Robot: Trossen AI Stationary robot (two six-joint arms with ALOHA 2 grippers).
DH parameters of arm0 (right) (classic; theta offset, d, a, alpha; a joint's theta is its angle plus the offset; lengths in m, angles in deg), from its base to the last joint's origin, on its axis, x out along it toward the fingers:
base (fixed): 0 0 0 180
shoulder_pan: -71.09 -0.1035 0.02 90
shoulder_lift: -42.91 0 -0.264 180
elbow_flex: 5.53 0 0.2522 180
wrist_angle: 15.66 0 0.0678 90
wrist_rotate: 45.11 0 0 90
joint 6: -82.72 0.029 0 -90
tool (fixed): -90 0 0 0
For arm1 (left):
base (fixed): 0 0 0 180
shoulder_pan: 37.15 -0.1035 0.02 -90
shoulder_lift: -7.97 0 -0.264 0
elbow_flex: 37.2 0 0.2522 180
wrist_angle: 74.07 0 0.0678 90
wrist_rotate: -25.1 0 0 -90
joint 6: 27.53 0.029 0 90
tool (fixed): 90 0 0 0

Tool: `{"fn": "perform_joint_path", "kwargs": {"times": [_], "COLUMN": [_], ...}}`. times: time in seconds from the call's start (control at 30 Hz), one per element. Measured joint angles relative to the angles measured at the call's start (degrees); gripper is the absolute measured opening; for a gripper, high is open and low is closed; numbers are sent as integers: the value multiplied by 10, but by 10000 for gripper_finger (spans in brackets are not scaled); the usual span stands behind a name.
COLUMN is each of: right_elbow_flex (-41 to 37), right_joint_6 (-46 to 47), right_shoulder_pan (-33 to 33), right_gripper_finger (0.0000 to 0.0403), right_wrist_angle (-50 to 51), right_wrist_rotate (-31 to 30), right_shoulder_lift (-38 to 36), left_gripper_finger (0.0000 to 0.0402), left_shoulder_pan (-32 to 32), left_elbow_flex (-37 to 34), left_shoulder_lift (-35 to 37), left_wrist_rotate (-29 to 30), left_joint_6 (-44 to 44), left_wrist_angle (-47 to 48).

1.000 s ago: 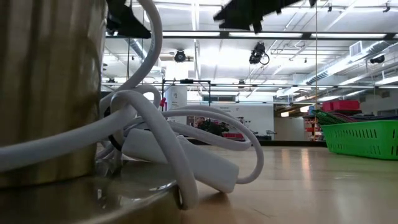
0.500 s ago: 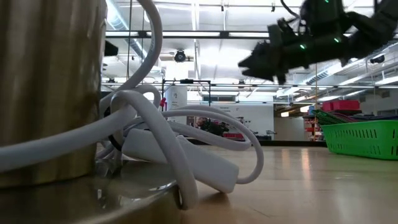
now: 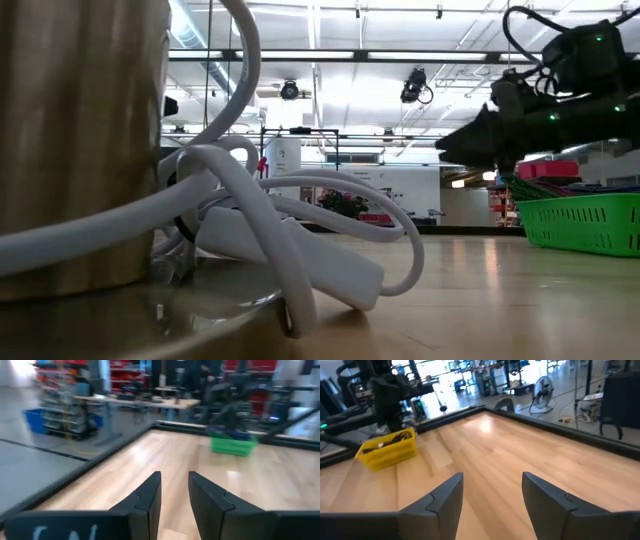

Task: Pick & Place USB Port
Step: Return to Home Position

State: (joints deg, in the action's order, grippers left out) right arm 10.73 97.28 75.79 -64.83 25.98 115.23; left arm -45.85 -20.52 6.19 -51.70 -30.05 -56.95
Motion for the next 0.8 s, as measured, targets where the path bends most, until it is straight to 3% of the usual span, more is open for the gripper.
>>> {"fn": "perform_joint_path", "kwargs": {"times": [0.2, 0.47, 0.8], "right_elbow_flex": [-17, -17, -17], "right_joint_6": [0, 0, 0], "right_shoulder_pan": [-3, -3, -3], "right_gripper_finger": [204, 204, 204], "right_wrist_angle": [5, 6, 11], "right_wrist_rotate": [5, 5, 5], "right_shoulder_lift": [0, 0, -1], "left_gripper_finger": [103, 103, 103], "left_shoulder_pan": [1, 0, 0], "left_elbow_flex": [0, -1, -1], "left_shoulder_lift": [-5, -8, -8], "left_wrist_rotate": [-14, -13, -12], "left_joint_6": [-9, -89, -89], "left_wrist_angle": [4, 0, -2]}}
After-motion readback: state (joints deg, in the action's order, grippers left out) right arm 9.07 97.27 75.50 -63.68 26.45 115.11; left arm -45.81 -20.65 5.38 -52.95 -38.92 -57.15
